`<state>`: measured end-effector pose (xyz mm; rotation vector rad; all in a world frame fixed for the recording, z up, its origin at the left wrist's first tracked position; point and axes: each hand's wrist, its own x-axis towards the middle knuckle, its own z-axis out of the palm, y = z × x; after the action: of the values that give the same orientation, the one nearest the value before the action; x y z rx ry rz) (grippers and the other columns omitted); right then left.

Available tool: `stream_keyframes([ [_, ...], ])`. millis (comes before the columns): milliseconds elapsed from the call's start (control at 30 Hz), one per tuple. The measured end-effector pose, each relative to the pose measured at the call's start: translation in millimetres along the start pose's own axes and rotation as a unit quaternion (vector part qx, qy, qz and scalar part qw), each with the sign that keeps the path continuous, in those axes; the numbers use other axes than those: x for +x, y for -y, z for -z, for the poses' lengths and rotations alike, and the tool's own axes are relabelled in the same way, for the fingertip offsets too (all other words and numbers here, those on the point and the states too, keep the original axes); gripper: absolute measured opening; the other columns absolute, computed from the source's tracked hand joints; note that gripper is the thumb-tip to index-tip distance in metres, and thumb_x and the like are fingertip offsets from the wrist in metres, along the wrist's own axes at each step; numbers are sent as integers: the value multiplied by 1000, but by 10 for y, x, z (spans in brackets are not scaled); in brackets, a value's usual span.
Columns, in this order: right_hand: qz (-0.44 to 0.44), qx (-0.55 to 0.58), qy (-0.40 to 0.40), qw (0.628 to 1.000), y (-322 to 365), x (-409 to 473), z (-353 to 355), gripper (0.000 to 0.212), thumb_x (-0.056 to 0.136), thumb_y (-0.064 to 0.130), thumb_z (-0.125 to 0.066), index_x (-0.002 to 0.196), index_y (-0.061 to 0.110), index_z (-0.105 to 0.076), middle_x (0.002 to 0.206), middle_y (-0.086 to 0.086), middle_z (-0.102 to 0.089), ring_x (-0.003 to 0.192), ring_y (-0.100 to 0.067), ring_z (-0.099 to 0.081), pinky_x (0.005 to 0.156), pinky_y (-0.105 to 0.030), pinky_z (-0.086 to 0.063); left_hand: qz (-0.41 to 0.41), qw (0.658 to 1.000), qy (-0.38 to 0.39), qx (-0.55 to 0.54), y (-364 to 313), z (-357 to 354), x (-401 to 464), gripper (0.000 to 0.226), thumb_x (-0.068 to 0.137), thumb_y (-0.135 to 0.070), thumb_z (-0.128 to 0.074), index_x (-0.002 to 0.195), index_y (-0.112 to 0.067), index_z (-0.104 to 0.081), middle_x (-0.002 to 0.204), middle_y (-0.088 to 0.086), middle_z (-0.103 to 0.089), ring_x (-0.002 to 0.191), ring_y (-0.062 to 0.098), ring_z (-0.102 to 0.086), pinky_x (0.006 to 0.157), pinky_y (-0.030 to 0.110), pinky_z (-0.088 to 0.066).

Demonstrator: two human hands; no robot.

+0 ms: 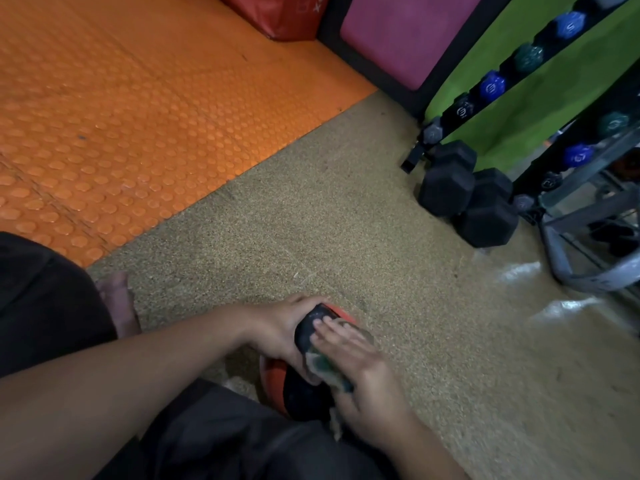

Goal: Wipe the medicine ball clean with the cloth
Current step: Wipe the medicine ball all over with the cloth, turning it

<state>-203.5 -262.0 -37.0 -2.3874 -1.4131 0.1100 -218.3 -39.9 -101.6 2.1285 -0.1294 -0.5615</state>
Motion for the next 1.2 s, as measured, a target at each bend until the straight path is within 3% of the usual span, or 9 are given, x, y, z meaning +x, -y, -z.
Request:
stream_keyframes([
  [133, -164, 39, -128, 977, -258, 85, 115, 15, 102, 19, -62, 104, 14, -76, 85, 8, -75, 80, 16, -64, 71, -26, -56, 8, 1000, 6, -3, -84, 10, 29, 150, 43, -82, -89, 162, -48, -5, 166, -17, -14, 155, 19, -24, 125, 46, -32],
  [267, 50, -5, -3, 999, 0, -32, -77, 36, 97, 19, -60, 132, 14, -69, 147, 1, -60, 141, -11, -50, 121, -32, -35, -6, 1000, -3, 6, 29, 23, 28, 145, 53, -67, -93, 164, -43, -4, 167, -7, -19, 153, 18, -28, 125, 40, -32],
  [400, -120, 27, -128, 984, -190, 122, 45, 48, 105, 53, -46, 114, 18, -77, 112, 6, -77, 105, -6, -71, 90, -34, -55, 1, 1000, -11, 18, -85, -6, 75, 151, 46, -79, -90, 165, -39, -6, 164, -11, -20, 152, 17, -28, 125, 38, -32],
  [533, 36, -11, -20, 999, 81, 79, -142, 38, 99, 28, -53, 129, 13, -71, 138, 3, -67, 135, -11, -57, 119, -31, -36, -6, 1000, -18, 23, -35, -35, 81, 134, 71, -51, -94, 168, -31, -3, 168, 0, -18, 153, 20, -29, 117, 20, -27],
  [667, -123, 17, -142, 982, -209, 231, 34, 27, 101, 41, -55, 86, 30, -74, 74, 24, -70, 70, 4, -67, 68, -31, -53, -5, 999, -20, 25, -97, -32, 81, 141, 57, -70, -93, 165, -36, -9, 164, -4, -23, 152, 20, -30, 125, 35, -31],
  [833, 56, -7, 5, 998, 51, 151, -76, 40, 94, 24, -55, 130, 16, -70, 141, 3, -65, 136, -10, -56, 119, -30, -38, -11, 1000, -16, 0, 3, -61, 63, 143, 60, -64, -93, 167, -35, -3, 166, 1, -21, 152, 20, -31, 121, 25, -29],
  [967, -123, 62, -131, 982, -188, 235, 71, 27, 102, 44, -56, 98, 26, -77, 99, 14, -74, 86, 5, -70, 75, -26, -53, 6, 1000, -18, 17, -107, -77, 97, 159, 35, -90, -78, 166, -39, -4, 164, -4, -22, 152, 22, -29, 124, 40, -33],
  [1100, 50, 19, -9, 999, 46, 47, -85, 38, 97, 25, -55, 132, 21, -69, 145, 7, -61, 140, -11, -52, 121, -28, -34, -12, 1000, -24, 3, -11, -73, 49, 138, 65, -60, -92, 167, -37, -2, 167, -1, -17, 153, 22, -31, 123, 37, -34],
  [1200, -54, 28, -101, 993, -287, 162, 144, 23, 100, 49, -53, 102, 44, -76, 93, 16, -77, 89, 1, -71, 83, -27, -55, 4, 1000, -18, 6, -75, -78, 28, 150, 45, -83, -86, 163, -43, -3, 165, -10, -18, 153, 21, -28, 124, 45, -34],
])
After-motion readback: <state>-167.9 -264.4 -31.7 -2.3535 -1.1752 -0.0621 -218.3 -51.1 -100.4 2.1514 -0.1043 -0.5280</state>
